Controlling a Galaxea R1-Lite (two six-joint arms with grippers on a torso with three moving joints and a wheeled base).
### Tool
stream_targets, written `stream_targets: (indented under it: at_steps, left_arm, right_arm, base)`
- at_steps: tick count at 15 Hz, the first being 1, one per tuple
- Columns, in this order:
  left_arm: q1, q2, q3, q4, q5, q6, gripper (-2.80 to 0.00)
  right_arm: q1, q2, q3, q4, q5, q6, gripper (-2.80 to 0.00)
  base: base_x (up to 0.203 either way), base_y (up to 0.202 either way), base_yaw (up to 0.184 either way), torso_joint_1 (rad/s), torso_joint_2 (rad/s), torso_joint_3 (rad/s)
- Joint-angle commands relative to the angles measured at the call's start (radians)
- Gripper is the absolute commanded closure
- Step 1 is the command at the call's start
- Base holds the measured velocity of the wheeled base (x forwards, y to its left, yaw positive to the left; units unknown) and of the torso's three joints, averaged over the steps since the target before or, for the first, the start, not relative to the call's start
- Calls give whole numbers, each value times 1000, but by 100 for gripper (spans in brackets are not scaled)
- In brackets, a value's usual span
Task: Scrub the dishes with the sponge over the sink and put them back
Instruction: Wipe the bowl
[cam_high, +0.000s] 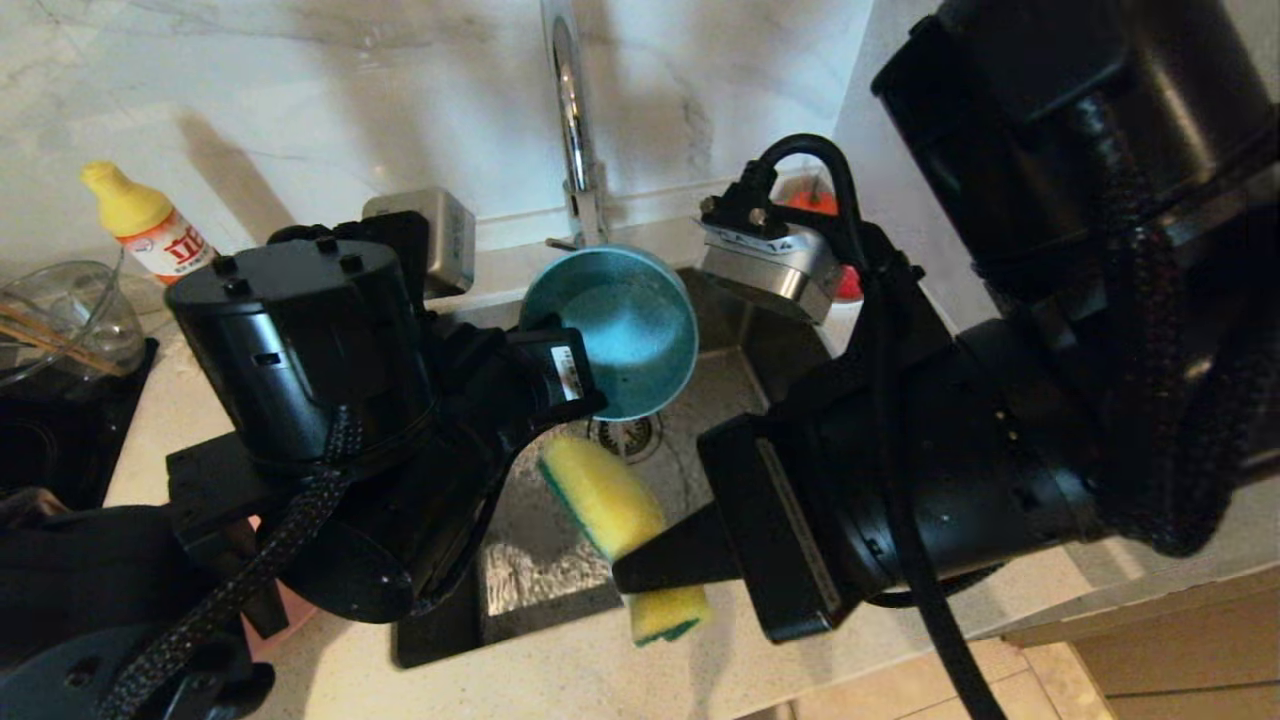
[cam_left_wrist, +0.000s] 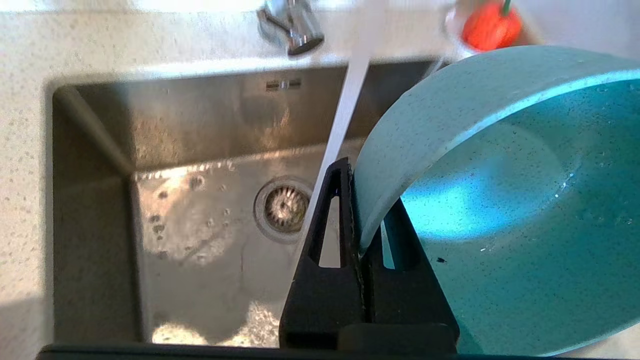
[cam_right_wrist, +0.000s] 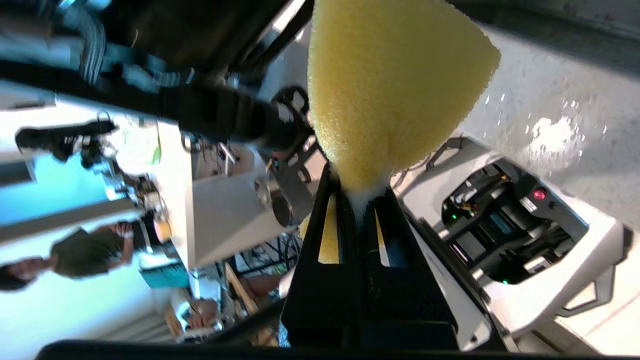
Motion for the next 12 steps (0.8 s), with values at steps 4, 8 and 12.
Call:
stream_targets:
  at_steps: [4,8,12]
  left_arm:
    - [1,-39,47,-19,-1,-6,0]
    - [-1,-78,81,-19,-3,-8,0]
    - [-25,-97,116,-21,-3,-2,0]
  right_arm:
    - [-60,50,-15,1,11,5,0]
    - [-103,41,-33,-8,12,5,0]
    - [-138,38,-73,-16,12,6,0]
  base:
    - [0,0,0,0,0,0]
    - [0,0,0,0,0,0]
    - [0,0,0,0,0,0]
